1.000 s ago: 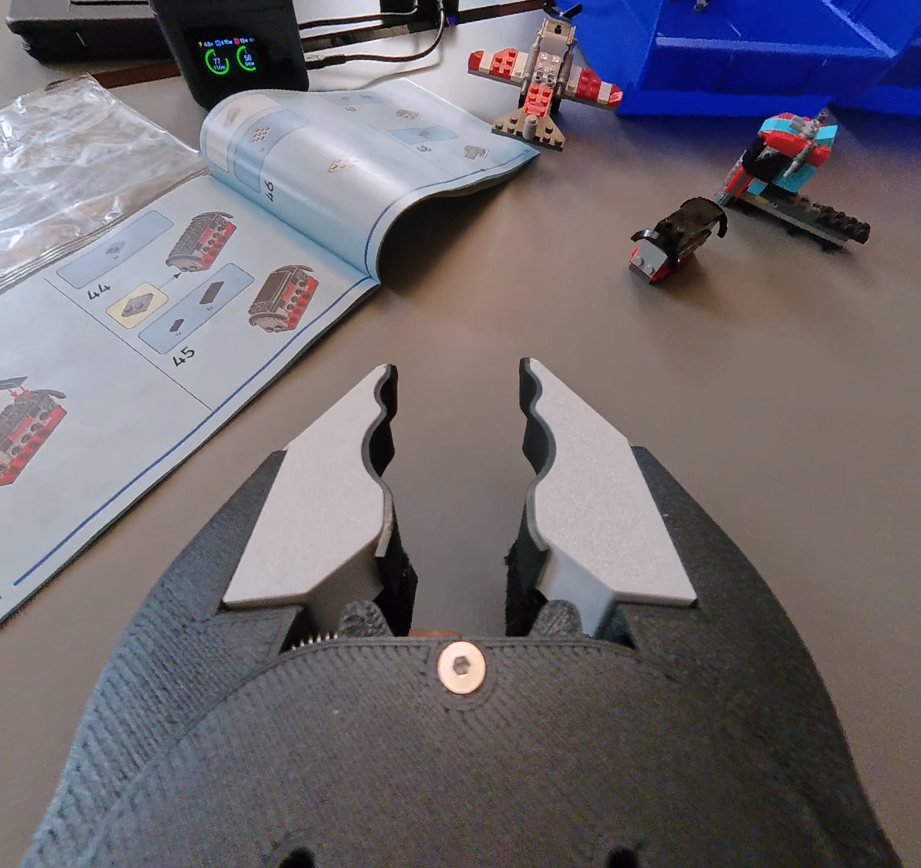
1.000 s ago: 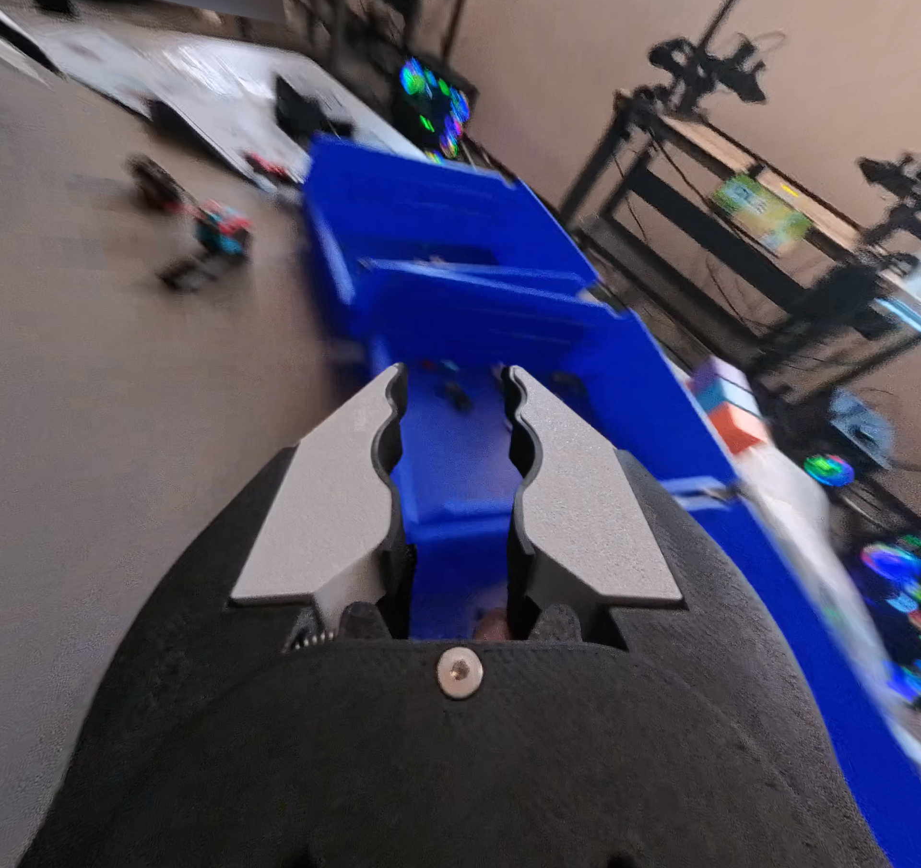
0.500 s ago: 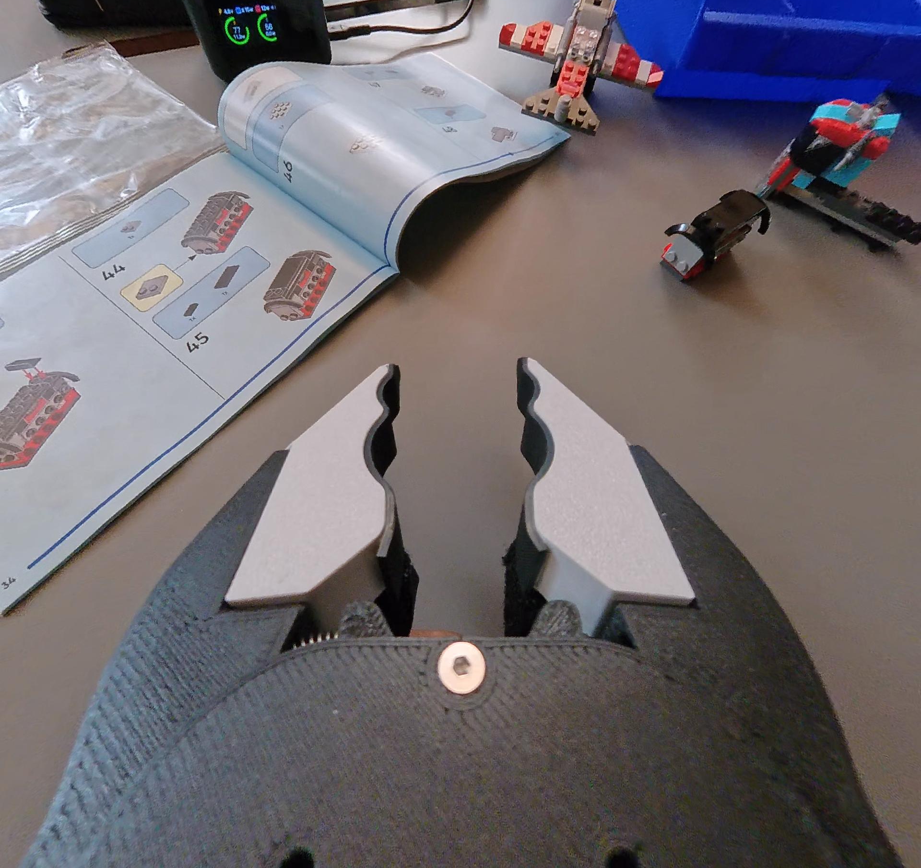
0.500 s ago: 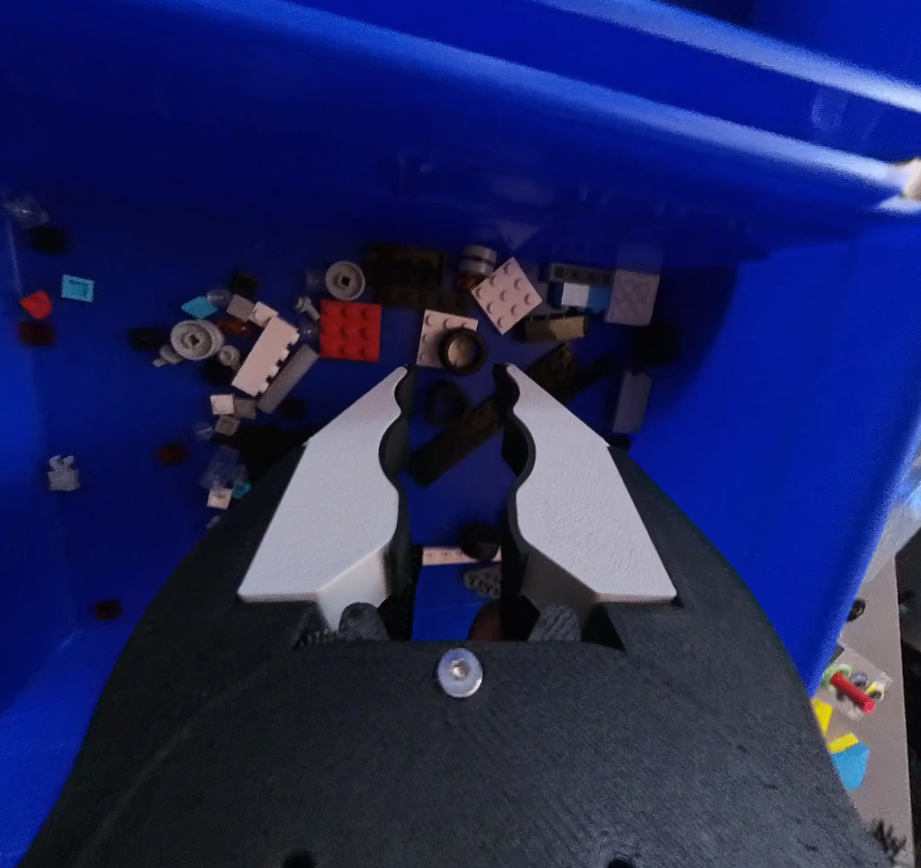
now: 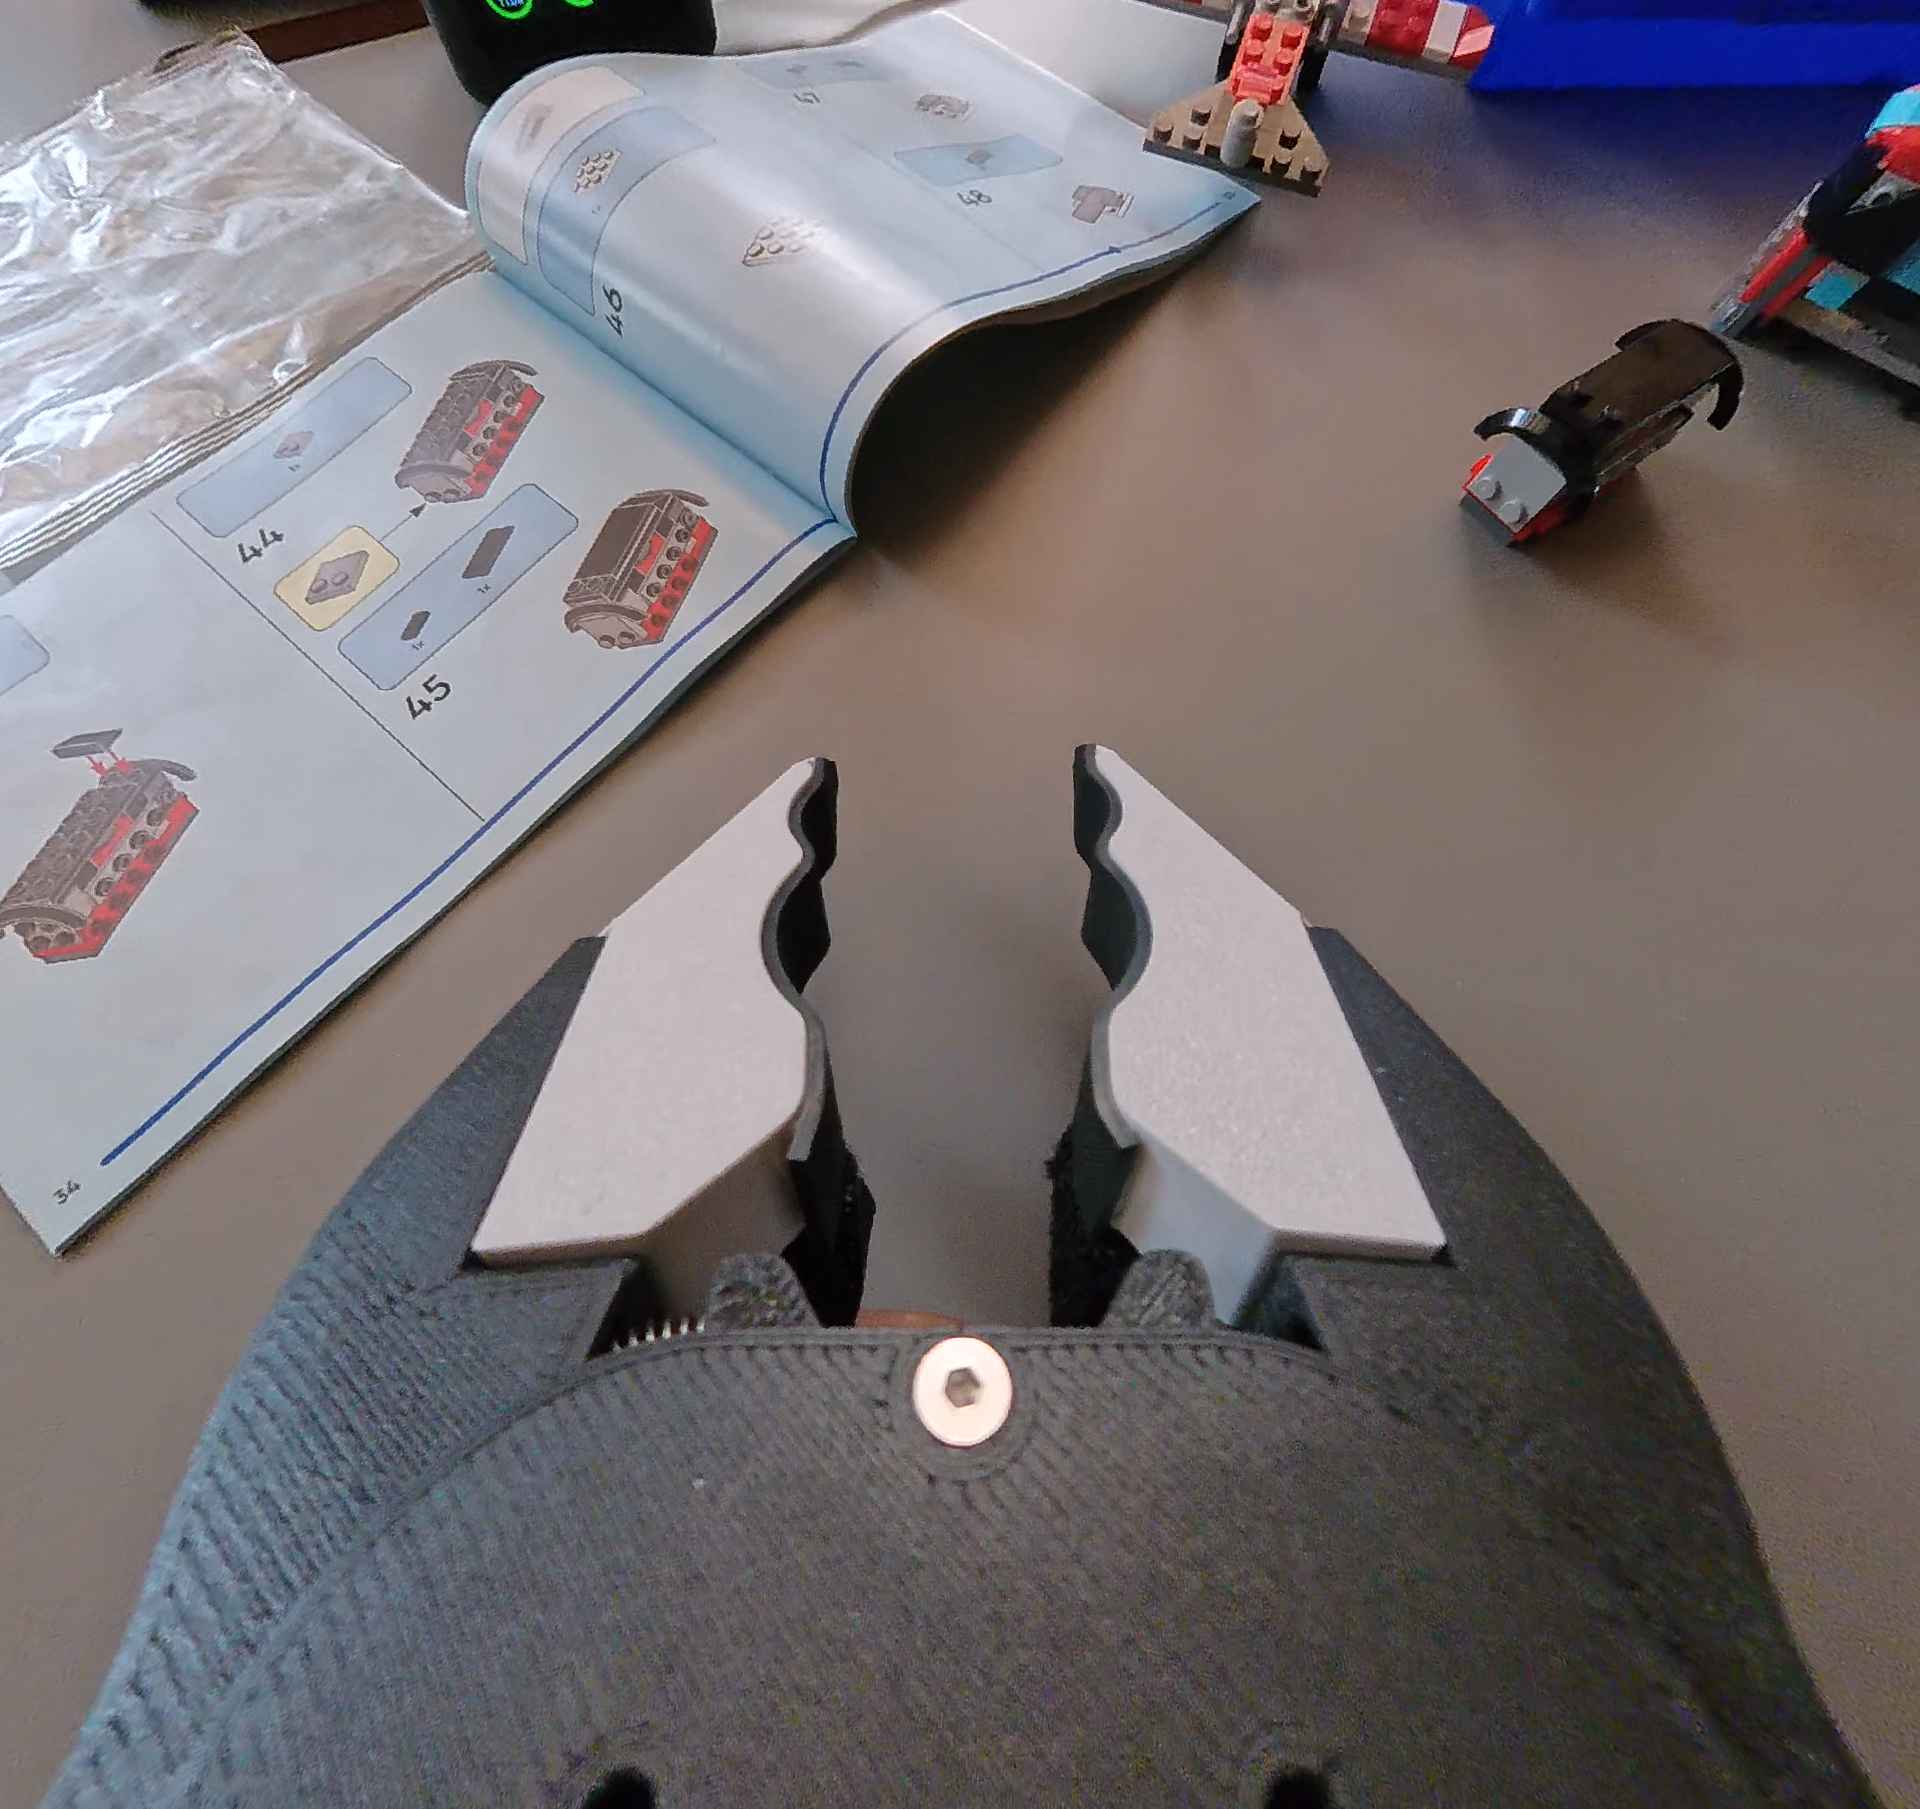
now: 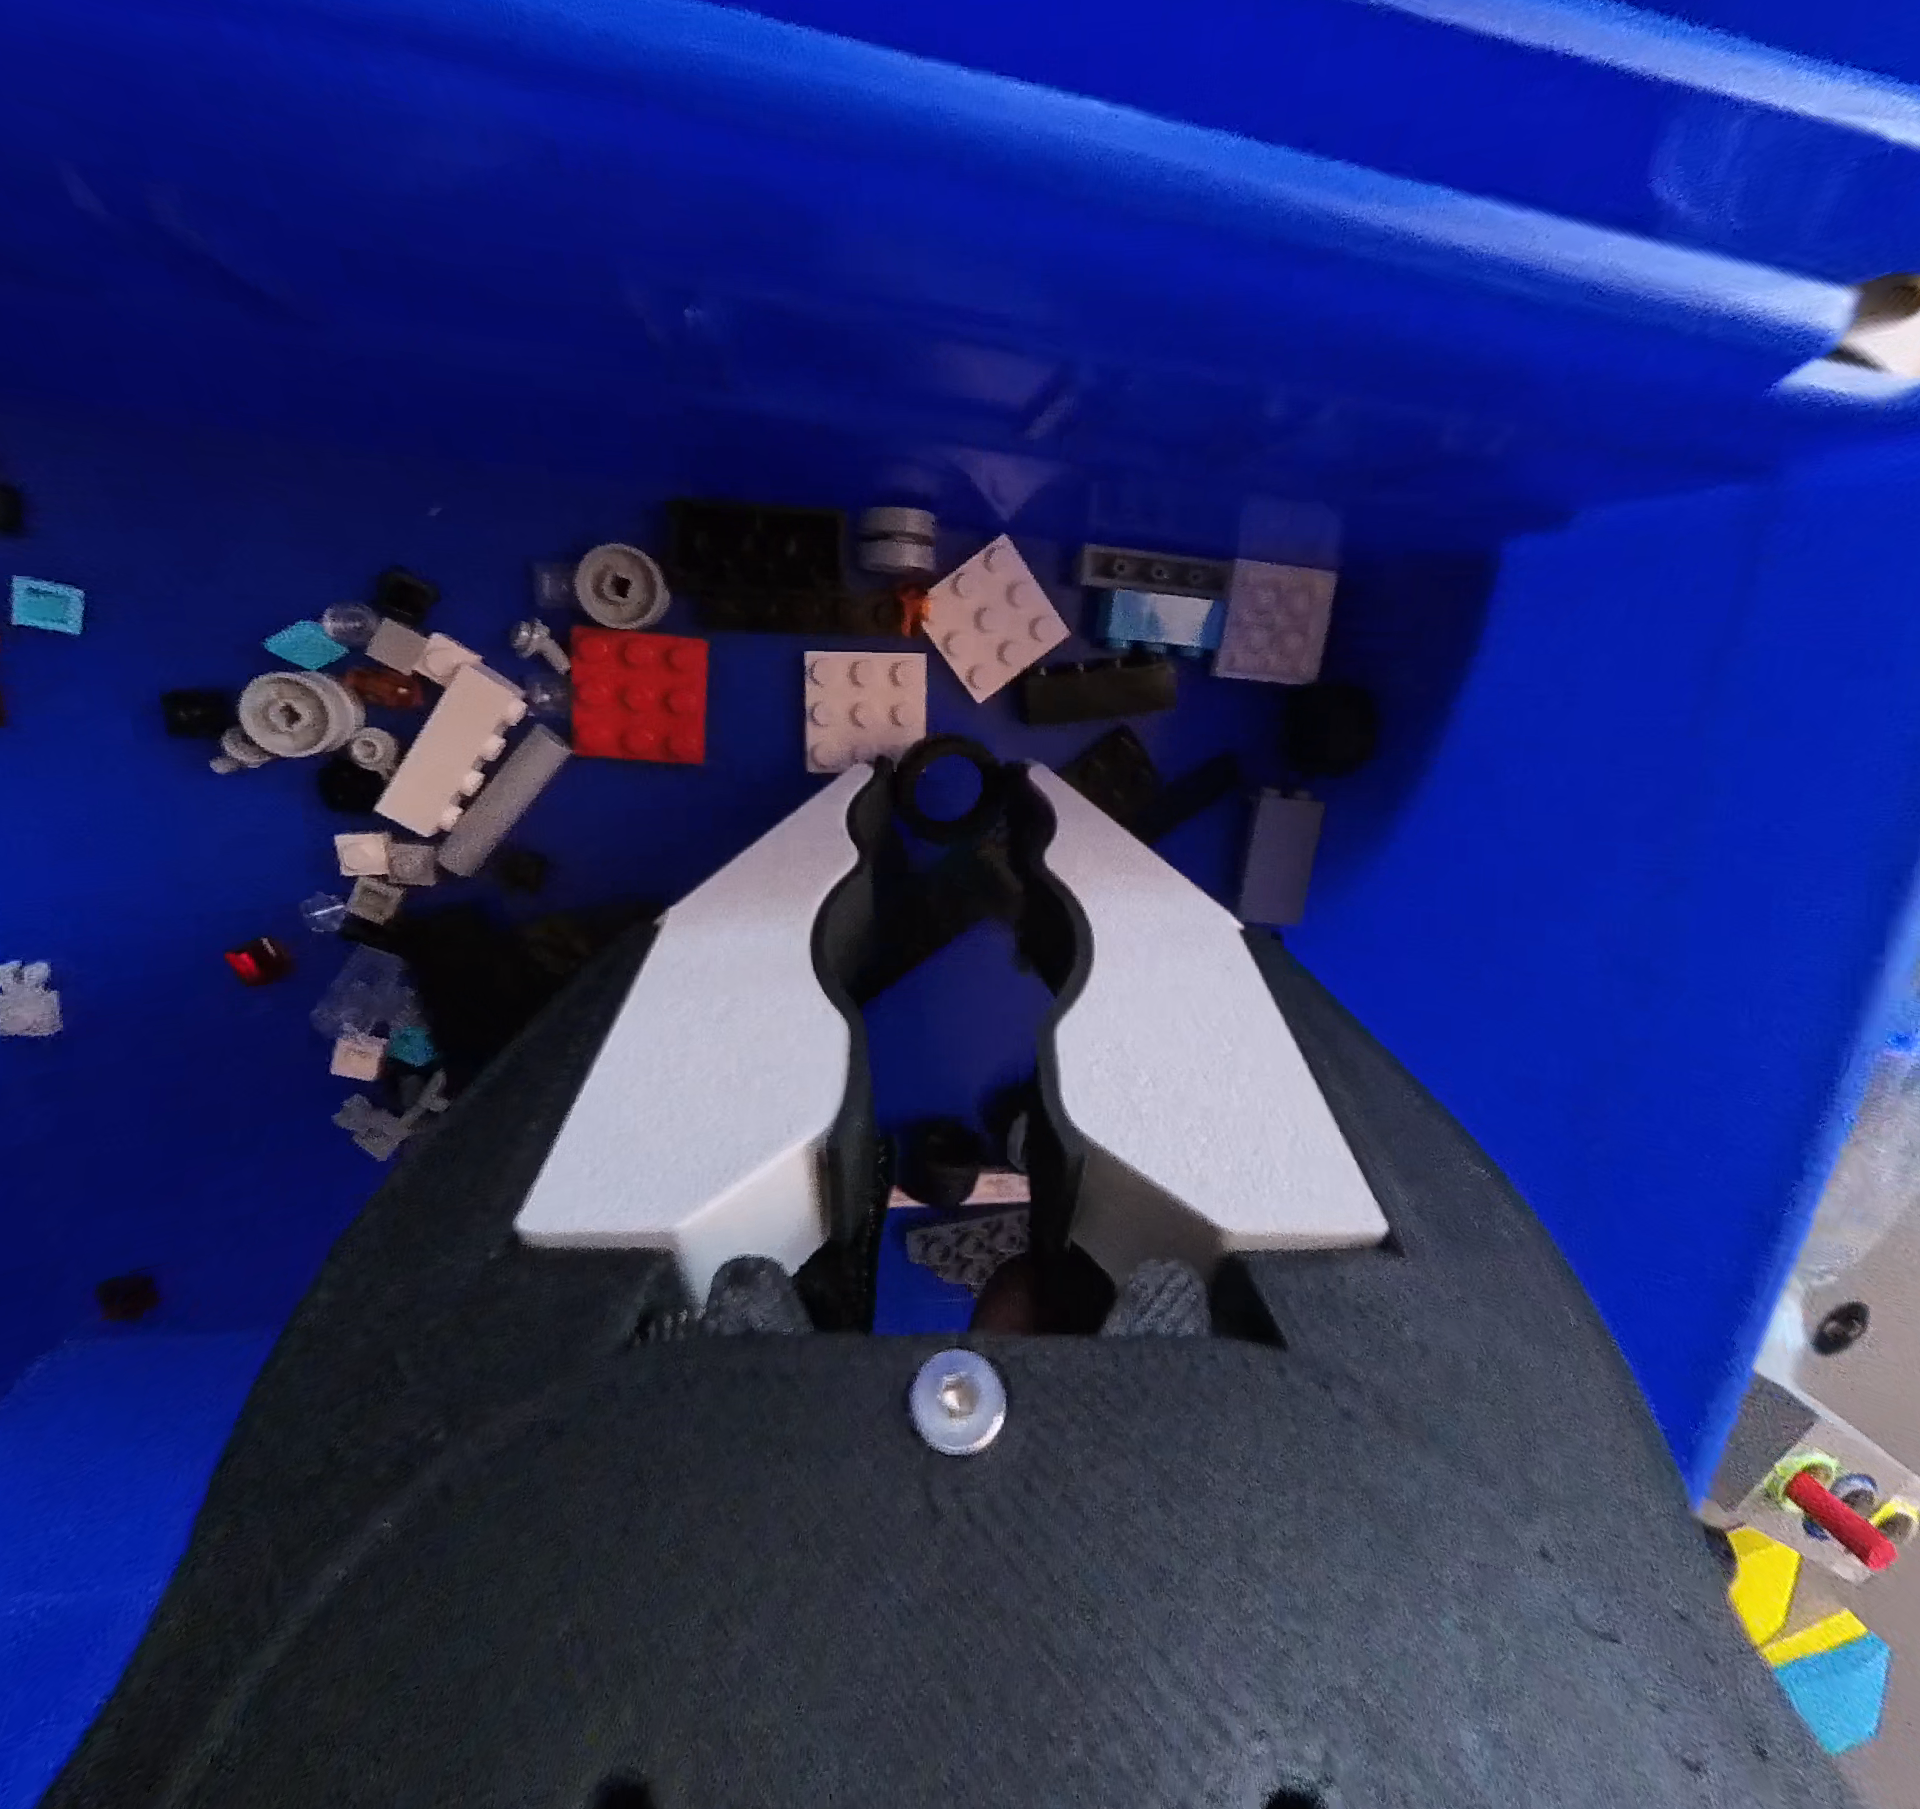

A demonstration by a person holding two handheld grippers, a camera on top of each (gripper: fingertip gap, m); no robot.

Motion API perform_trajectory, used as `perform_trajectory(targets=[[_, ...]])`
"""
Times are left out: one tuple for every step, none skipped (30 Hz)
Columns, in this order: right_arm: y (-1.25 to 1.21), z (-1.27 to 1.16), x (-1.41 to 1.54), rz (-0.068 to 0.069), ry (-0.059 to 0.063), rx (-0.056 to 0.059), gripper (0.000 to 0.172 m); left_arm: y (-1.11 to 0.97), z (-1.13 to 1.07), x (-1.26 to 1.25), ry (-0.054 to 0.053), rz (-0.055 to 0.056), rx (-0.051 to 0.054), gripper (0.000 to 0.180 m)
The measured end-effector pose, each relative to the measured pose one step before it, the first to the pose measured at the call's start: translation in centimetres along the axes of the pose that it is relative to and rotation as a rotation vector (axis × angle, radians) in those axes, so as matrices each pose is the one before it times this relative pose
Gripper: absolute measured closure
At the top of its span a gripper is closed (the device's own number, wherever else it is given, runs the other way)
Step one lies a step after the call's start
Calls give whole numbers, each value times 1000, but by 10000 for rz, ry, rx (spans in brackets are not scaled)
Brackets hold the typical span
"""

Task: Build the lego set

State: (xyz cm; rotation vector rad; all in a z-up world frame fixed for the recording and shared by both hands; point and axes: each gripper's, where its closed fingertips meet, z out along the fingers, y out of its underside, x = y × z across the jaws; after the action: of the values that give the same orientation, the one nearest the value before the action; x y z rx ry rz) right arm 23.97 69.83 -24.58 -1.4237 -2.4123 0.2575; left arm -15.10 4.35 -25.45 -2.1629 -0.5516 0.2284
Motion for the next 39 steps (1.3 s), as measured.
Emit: perform_trajectory(targets=[[32, -13, 335, 44, 152, -44, 147, 43, 37, 13, 5, 17, -39, 133], [211, 98, 533, 28, 291, -206, 146, 29, 28, 30, 2, 25, -28, 133], [484, 199, 640, -18, 382, -391, 146, 16, 20, 22, -2, 22, -21, 133], [575, 241, 414, -50, 274, -436, 144, 8, -10, 6, -7, 16, 1, 133], [446, 222, 150, -27, 129, -323, 141, -28, -32, 2, -8, 5, 32, 133], [201, 138, -45, 14, 12, -143, 138, -49, -57, -1, 1, -10, 49, 134], [-17, 21, -123, 26, -32, 12, 136, -50, -50, -12, 10, -28, 57, 134], [-155, -98, -164, 19, -53, 109, 133, -57, -60, -9, 17, -37, 57, 134], [-262, -215, -218, 19, -77, 179, 132, -42, -38, -14, 23, -37, 34, 134], [-367, -275, -282, 24, -117, 246, 132, 10, 4, 2, 20, -28, -3, 134], [-446, -301, -353, 33, -157, 280, 133, 15, 22, 10, 13, -7, -23, 134], [-414, -241, -378, 35, -176, 249, 133, 26, 32, 15, 8, 14, -28, 134], [-315, -160, -362, 23, -166, 170, 133, 28, 34, 13, 1, 22, -31, 134], [-181, -72, -335, 0, -151, 80, 134, 28, 38, 16, -1, 20, -35, 134], [-75, 1, -281, -18, -122, 22, 134, 32, 31, 8, -4, 19, -34, 134], [-30, 76, -209, -18, -97, -3, 134, 23, 34, 17, -4, 19, -25, 134], [-13, 129, -175, -12, -88, -7, 134, 15, 16, 19, -3, 17, -16, 134], [-10, 179, -186, 8, -119, -10, 135, 4, 0, 1, -2, 13, -5, 134], [7, 189, -221, 39, -157, -14, 135, -12, -8, 10, -2, 7, 7, 134], [16, 214, -212, 47, -155, -32, 135, -13, -15, 7, 5, 0, 13, 134], [71, 212, -174, 46, -142, -61, 135, -18, -15, -2, 6, -6, 18, 134], [151, 234, -59, 47, -72, -122, 135, -20, -13, -1, 4, -8, 20, 134], [224, 250, -33, 34, -53, -161, 135, -17, -11, 1, 5, -5, 14, 134], [123, 192, -104, 45, -102, -100, 137, -12, -15, 5, 5, 3, 12, 134], [-186, 42, -117, 90, -105, 80, 141, -17, -6, 23, 8, 8, 10, 134], [-28, 31, -85, 57, -62, -36, 144, -11, -11, 15, 12, 8, 8, 134], [14, 2, -17, 16, 21, -70, 144, -13, -12, 31, 16, 6, 11, 134], [31, -57, -48, -44, 24, -86, 144, -30, -18, 22, 13, 8, 22, 134], [61, -57, -122, -67, 21, -96, 144, -32, -22, 17, 12, 7, 27, 134], [24, -117, -79, -25, 63, -59, 144, -33, -23, 25, 13, 11, 30, 134], [-129, -265, -19, 34, 98, 49, 144, -29, -27, 41, 19, 12, 29, 134], [-235, -454, 1, 69, 105, 139, 144, -26, -32, 37, 23, 7, 28, 134], [-304, -620, 10, 80, 119, 192, 144, -31, -21, 38, 30, 0, 23, 134], [-417, -767, -52, 85, 125, 242, 144, -22, -35, 37, 34, -2, 25, 134], [-499, -876, -142, 71, 130, 262, 144, -44, -34, 37, 34, -2, 34, 134], [-624, -984, -244, 29, 151, 276, 144, -41, -47, 31, 28, -4, 42, 134], [-789, -1064, -417, -22, 144, 296, 144, -37, -49, 31, 24, -12, 39, 134], [-979, -1123, -584, -66, 133, 319, 144, -42, -45, 14, 18, -13, 40, 134], [-1162, -1136, -696, -98, 141, 317, 144, -42, -47, 8, 9, -10, 42, 134]])
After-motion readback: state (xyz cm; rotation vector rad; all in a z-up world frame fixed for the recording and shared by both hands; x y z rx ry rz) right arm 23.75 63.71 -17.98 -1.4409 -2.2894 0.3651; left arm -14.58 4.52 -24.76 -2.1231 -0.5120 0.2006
